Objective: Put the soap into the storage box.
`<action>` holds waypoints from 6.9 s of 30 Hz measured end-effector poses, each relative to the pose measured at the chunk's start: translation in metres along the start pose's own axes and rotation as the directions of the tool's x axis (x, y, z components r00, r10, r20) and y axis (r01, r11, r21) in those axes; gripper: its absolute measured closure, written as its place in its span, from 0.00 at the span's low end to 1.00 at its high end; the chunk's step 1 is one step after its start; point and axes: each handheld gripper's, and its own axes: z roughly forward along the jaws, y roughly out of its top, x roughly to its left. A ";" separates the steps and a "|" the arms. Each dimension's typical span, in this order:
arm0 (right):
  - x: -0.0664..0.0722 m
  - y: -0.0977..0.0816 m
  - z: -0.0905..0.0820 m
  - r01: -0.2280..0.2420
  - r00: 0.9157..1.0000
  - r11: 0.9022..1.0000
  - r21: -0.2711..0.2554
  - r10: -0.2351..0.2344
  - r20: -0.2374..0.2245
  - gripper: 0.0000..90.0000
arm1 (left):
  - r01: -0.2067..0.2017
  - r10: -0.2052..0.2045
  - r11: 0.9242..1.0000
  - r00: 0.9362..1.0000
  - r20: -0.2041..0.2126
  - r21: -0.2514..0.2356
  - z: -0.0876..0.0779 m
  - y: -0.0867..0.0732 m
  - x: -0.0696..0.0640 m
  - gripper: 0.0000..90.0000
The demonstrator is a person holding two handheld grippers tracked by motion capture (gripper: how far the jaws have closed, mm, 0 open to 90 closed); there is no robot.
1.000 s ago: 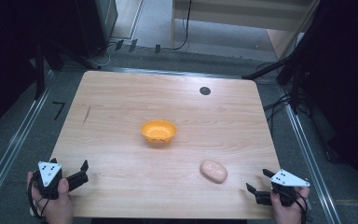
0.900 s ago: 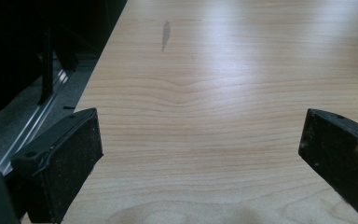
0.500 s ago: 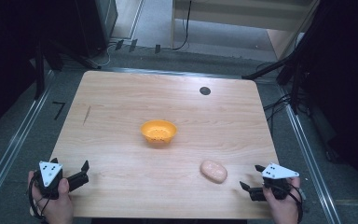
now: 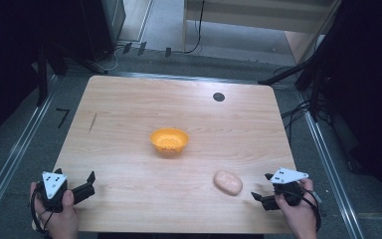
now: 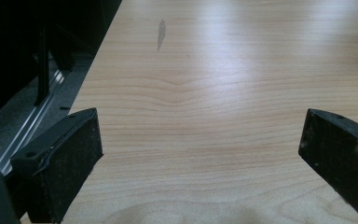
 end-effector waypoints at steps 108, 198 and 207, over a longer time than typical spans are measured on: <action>0.029 0.086 0.061 0.185 0.973 0.969 0.161 -0.159 -0.166 0.37 | -0.005 0.005 1.000 1.000 -0.004 -0.001 0.001 0.000 -0.001 0.06; 0.029 0.243 0.099 0.492 0.841 0.867 0.079 -0.449 -0.302 0.37 | 0.010 -0.011 1.000 1.000 0.012 0.007 0.002 0.001 0.001 0.06; 0.029 0.252 0.112 0.511 0.823 0.857 0.071 -0.463 -0.330 0.37 | 0.017 -0.017 1.000 1.000 0.017 0.006 0.002 0.001 0.002 0.06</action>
